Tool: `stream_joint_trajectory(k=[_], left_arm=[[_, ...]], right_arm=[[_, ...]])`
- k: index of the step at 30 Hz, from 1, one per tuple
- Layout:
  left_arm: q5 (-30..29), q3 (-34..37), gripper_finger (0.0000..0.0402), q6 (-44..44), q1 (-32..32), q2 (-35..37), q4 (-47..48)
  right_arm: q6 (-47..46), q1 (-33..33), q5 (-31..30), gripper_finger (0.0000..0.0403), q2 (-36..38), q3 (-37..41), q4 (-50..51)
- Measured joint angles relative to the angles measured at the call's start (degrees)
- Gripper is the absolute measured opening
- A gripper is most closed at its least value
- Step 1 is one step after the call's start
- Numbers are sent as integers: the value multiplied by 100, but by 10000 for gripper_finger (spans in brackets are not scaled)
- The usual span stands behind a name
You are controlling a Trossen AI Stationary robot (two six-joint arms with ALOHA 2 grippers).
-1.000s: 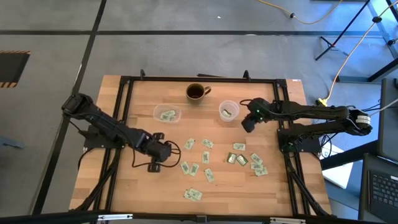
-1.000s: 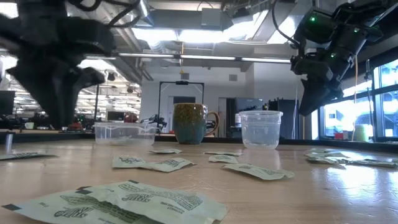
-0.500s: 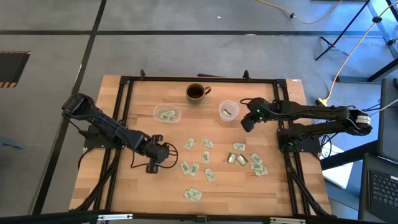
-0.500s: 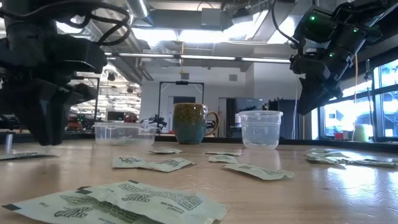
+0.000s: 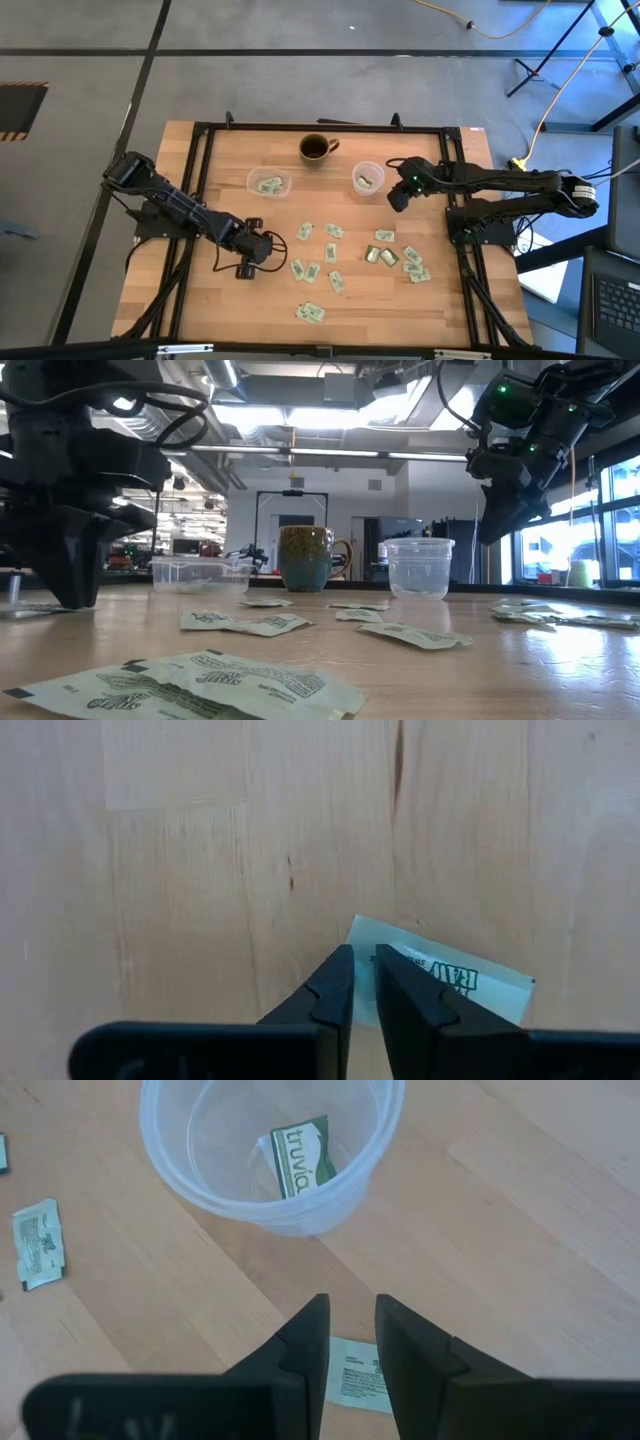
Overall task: Pick and place Stevia / Truvia into bins
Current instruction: Put the light green stevia packet into the left transparent container
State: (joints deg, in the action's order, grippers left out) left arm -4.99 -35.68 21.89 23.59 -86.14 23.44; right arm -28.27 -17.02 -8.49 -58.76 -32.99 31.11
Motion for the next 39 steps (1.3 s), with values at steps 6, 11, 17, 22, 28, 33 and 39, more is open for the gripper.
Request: stream_joint_trajectory(k=[6, 11, 17, 22, 28, 33, 39], left_arm=[[-8, 18, 3, -11, -1, 20, -22], [27, -71, 2, -176, -9, 53, 53], [101, -343, 2, -418, -7, 260, 392], [63, -520, 1, -431, -92, 489, 627], [-618, -686, 1, -655, -505, 889, 1026], [-1399, -717, 2, -1227, -1128, 1269, 1130], [-2194, -717, 2, -1286, -2059, 1422, 1037]], right_arm=[[4, 0, 0, 87, 0, 0, 1], [9, 0, 0, 87, 0, 0, 2], [22, 0, 2, 87, 0, 0, -1], [26, -1, 0, 87, 2, 0, -2], [26, -2, 0, 87, 0, 0, 0], [37, 0, 1, 87, 1, 0, -2], [46, -1, 2, 87, 1, 0, 4]])
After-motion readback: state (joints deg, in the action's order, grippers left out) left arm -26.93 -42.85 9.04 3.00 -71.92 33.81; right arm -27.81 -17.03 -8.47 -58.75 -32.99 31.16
